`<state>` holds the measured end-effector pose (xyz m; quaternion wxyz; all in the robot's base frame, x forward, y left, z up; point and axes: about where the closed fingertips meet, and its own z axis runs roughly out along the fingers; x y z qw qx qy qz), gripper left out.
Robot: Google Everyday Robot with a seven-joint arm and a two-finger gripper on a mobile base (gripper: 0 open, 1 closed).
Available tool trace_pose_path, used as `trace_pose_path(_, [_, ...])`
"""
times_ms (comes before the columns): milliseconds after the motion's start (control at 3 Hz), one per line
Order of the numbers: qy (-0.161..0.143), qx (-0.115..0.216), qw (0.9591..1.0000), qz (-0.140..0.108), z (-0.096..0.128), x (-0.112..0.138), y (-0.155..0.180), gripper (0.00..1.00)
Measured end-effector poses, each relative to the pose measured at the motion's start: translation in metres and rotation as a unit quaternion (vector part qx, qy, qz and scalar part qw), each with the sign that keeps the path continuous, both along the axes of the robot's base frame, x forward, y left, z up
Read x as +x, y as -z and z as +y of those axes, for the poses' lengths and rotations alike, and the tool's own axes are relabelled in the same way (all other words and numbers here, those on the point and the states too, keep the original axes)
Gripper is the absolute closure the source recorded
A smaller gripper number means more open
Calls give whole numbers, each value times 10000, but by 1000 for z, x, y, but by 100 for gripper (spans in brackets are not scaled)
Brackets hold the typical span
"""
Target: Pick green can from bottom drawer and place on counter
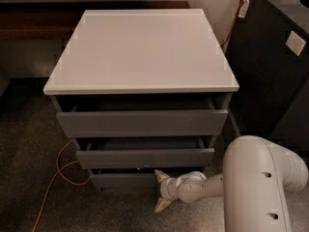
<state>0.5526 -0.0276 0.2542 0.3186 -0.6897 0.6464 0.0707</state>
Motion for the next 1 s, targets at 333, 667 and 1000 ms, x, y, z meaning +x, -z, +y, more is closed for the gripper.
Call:
trace_pose_path(333, [168, -125, 9998, 25, -14, 19, 20, 0])
trace_pose_path(667, [279, -127, 9995, -3, -23, 27, 39, 0])
trace_pose_path(1000, [388, -253, 9989, 8, -35, 43, 52, 0])
